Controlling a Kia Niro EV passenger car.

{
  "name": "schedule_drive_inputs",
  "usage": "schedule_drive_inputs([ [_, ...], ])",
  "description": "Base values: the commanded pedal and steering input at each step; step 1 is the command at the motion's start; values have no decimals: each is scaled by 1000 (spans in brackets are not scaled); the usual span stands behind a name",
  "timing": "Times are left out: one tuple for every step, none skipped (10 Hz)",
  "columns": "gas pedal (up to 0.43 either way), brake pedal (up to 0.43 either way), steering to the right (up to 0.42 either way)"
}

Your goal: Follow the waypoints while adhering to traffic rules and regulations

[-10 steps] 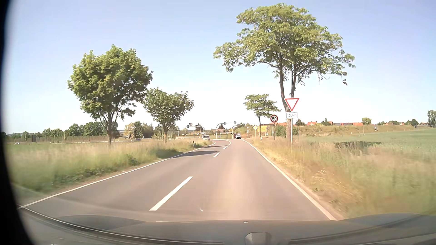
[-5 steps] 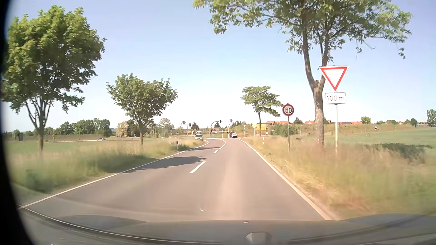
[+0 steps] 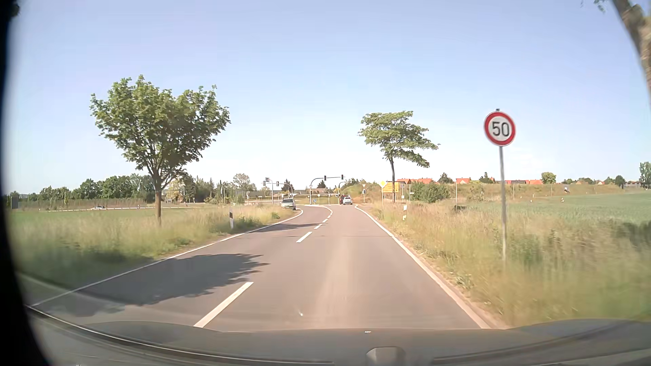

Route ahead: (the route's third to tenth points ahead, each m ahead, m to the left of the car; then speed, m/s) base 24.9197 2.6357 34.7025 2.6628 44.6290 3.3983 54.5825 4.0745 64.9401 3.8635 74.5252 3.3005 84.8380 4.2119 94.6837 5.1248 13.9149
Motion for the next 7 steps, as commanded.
schedule_drive_inputs([
  [0, 6, 4],
  [0, 6, 3],
  [0, 6, 3],
  [0, 6, 2],
  [0, 6, 2],
  [0, 6, 2],
  [0, 6, 0],
])
